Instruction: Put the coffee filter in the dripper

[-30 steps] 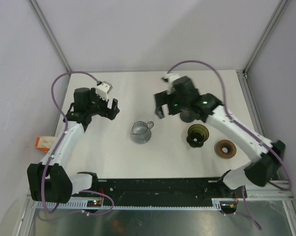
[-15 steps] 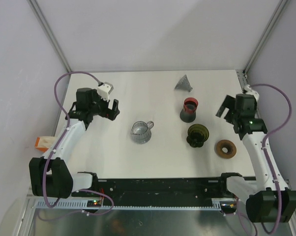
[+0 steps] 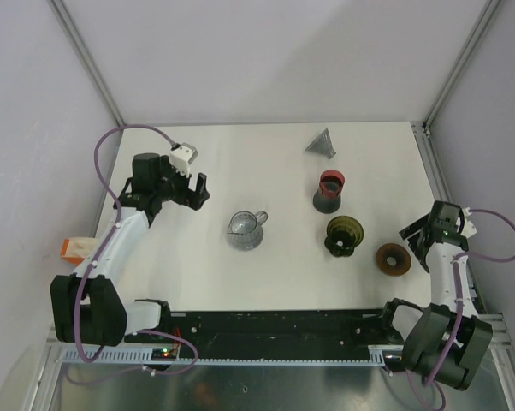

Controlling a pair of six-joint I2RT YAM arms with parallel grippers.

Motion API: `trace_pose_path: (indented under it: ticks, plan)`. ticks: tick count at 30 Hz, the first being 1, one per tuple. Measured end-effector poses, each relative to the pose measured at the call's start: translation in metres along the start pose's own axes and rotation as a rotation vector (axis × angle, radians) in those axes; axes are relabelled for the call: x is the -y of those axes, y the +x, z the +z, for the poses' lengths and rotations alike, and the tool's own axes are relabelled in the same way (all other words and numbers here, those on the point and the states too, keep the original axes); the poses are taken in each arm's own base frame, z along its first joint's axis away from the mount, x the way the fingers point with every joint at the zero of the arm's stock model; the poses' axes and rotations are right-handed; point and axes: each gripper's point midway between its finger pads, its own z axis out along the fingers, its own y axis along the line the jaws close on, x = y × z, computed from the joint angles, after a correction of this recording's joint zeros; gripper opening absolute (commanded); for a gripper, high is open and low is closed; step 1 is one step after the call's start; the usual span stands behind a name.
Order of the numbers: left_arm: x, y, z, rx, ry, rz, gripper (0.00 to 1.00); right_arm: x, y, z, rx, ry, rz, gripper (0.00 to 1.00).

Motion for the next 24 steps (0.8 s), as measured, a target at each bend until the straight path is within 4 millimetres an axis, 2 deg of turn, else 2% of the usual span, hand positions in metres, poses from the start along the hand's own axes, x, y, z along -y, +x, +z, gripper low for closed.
trace_pose_path:
  ticks: [10, 20, 22, 24]
  plan:
    - [0.0, 0.0, 0.0, 0.0, -0.001, 0.001, 1.0, 0.032, 0.056, 0.009, -0.151, 0.108, 0.09, 0.75]
    - [-0.001, 0.0, 0.0, -0.002, -0.004, 0.001, 1.0, 0.034, 0.068, 0.016, -0.176, 0.116, 0.122, 0.69]
    - [-0.001, 0.0, 0.0, -0.002, -0.004, 0.001, 1.0, 0.032, 0.066, 0.019, -0.169, 0.109, 0.118, 0.59]
    - [-0.001, 0.0, 0.0, -0.002, -0.005, 0.001, 1.0, 0.03, 0.063, 0.021, -0.164, 0.105, 0.11, 0.38]
